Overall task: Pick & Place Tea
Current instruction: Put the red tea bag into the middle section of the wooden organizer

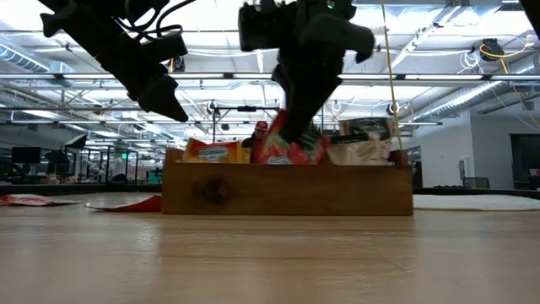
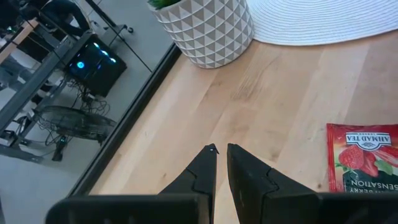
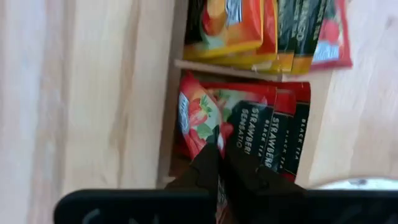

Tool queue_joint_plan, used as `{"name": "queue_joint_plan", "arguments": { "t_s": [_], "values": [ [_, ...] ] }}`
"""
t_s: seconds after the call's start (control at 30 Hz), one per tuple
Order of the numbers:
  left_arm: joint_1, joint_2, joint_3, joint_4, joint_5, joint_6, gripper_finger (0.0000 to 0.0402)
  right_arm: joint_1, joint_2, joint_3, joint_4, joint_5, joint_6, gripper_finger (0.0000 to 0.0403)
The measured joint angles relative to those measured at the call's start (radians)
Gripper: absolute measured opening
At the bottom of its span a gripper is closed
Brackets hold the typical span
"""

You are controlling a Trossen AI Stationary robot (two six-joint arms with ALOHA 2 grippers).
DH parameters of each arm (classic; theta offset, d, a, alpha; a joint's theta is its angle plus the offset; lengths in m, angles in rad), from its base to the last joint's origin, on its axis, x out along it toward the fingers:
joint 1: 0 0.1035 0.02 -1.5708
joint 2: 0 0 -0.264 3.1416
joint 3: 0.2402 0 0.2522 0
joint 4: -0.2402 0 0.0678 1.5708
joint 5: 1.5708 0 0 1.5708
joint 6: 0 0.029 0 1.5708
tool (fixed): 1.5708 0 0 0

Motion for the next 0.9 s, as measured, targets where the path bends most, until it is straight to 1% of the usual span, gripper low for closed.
{"name": "queue_joint_plan", "arguments": {
  "t_s": [0.17,0.3,0.37,0.43,0.5,0.53,0.57,0.63,0.67,0.73,0.77,0.83,0.9],
  "values": [
    [0.000,0.000,0.000,0.000,0.000,0.003,0.0047,0.002,-0.005,0.000,0.059,0.003,0.019,0.0055],
    [0.000,0.000,0.000,0.000,0.000,0.002,0.0047,0.002,-0.005,0.000,0.119,0.075,0.008,0.0095],
    [0.000,0.000,0.000,0.000,0.001,0.002,0.0047,0.003,-0.009,0.000,0.141,0.074,-0.001,0.0109],
    [0.000,0.000,0.000,-0.001,0.001,0.002,0.0047,0.011,-0.019,-0.001,0.143,0.074,-0.003,0.0113],
    [0.000,0.000,0.000,-0.001,0.001,0.001,0.0047,0.024,-0.036,-0.002,0.150,0.078,-0.007,0.0104],
    [0.000,0.000,0.000,-0.002,0.001,0.001,0.0047,0.033,-0.048,-0.002,0.151,0.078,-0.013,0.0092],
    [0.000,0.000,0.000,-0.002,0.002,0.001,0.0047,0.043,-0.058,-0.002,0.155,0.079,-0.025,0.0074],
    [0.000,0.000,0.000,-0.002,0.002,0.001,0.0047,0.066,-0.081,-0.002,0.194,0.079,-0.069,0.0028],
    [0.000,0.000,0.000,-0.002,0.002,0.001,0.0047,0.077,-0.091,-0.002,0.217,0.082,-0.102,0.0015],
    [0.000,0.000,0.000,-0.003,0.002,0.001,0.0047,0.099,-0.104,0.012,0.229,0.130,-0.149,0.0007],
    [0.000,0.000,0.000,-0.003,0.002,0.002,0.0047,0.103,-0.104,0.040,0.197,0.147,-0.163,0.0004],
    [0.000,0.000,0.000,-0.002,0.002,0.000,0.0047,0.093,-0.101,0.132,0.081,0.150,-0.155,0.0001],
    [0.000,0.000,0.000,-0.003,0.002,-0.008,0.0047,0.064,-0.092,0.212,0.024,0.135,-0.112,0.0001]
  ]
}}
